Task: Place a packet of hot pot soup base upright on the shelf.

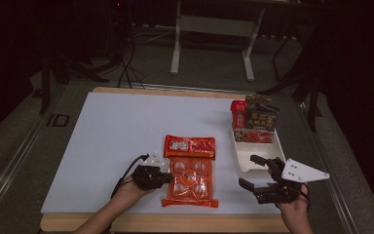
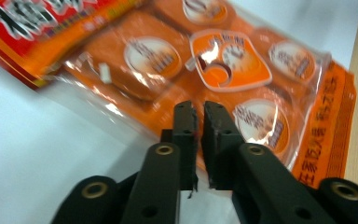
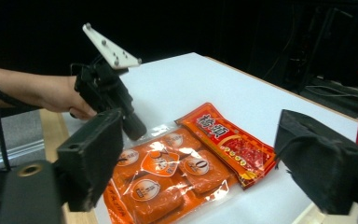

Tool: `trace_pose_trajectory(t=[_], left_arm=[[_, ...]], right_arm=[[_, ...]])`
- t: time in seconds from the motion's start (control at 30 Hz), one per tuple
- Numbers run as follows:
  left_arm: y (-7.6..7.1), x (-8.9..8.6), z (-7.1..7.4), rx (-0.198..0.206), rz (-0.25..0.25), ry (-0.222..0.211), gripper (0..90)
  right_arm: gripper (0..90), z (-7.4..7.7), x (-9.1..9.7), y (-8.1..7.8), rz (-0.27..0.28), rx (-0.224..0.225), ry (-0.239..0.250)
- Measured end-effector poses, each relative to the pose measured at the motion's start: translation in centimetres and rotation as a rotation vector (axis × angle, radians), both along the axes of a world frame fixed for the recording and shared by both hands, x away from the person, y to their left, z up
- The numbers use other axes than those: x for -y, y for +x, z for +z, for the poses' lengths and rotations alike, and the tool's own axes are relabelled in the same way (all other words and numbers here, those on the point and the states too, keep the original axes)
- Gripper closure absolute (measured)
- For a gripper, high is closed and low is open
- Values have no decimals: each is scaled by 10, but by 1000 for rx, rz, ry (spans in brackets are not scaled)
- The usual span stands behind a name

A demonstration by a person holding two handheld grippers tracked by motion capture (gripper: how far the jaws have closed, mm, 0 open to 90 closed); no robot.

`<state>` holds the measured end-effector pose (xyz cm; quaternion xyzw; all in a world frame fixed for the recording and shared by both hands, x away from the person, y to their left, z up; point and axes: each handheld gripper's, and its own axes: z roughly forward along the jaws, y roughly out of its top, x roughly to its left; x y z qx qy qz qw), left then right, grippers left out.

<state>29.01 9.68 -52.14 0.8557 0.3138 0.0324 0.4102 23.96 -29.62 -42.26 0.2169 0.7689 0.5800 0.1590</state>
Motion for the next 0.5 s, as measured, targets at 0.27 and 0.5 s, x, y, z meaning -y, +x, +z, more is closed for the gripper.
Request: trace_pose_trajectory(t=[0.27, 0.5], left_arm=[[15, -17, 16, 37, 70, -85, 689], [39, -26, 18, 56, 157, -90, 478]], right_arm=[[134, -2, -2, -1, -21, 22, -15], [128, -2, -4, -2, -64, 72, -44]])
